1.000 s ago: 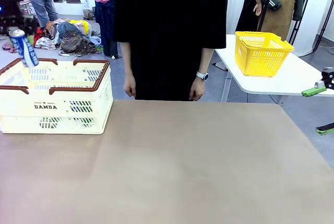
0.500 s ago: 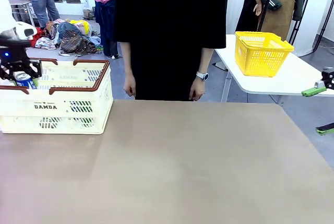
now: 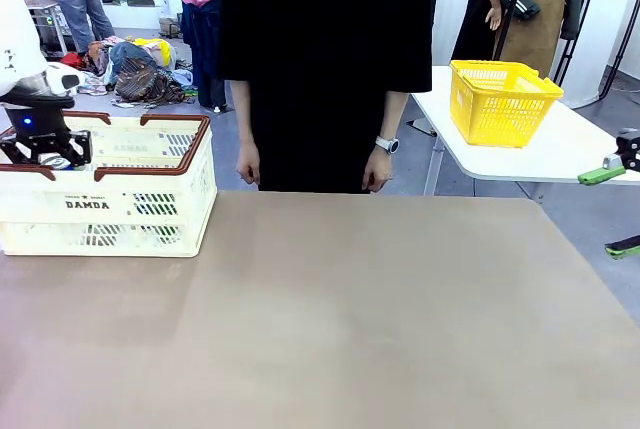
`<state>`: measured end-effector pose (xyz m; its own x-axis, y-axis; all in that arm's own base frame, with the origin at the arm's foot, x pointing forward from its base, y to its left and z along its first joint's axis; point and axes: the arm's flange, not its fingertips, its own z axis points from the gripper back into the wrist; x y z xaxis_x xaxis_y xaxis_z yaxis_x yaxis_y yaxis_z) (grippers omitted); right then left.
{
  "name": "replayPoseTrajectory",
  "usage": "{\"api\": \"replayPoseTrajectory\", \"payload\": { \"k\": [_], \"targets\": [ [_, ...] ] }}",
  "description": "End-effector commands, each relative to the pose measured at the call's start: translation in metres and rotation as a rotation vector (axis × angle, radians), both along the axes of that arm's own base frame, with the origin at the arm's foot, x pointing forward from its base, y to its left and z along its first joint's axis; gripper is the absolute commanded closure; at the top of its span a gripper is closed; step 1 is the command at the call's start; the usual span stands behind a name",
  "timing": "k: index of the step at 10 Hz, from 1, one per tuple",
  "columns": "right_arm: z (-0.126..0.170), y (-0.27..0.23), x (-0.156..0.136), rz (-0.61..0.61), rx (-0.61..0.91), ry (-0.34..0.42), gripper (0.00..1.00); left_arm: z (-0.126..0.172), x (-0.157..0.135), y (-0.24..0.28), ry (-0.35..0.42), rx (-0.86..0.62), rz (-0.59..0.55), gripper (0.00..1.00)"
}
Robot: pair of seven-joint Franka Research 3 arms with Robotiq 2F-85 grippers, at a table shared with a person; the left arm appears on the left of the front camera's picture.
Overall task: Place the drinks into the Shopping basket.
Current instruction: Pick up one drink and place it into the Shopping basket.
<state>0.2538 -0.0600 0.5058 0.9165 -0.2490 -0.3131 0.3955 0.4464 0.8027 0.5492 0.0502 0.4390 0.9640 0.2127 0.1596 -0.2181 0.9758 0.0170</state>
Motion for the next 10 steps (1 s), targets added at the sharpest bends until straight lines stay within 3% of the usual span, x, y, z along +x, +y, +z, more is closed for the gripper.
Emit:
{"api": "replayPoseTrajectory", "payload": {
  "k": [1, 10],
  "targets": [
    [0.002, 0.000, 0.002, 0.010, 0.019, -0.025, 0.00, -0.004, 0.001, 0.002, -0.039, 0.020, 0.024, 1.00],
    [0.002, 0.000, 0.002, 0.010, 0.019, -0.025, 0.00, -0.029, 0.013, -0.004, 0.026, -0.028, -0.009, 1.00]
  ]
}}
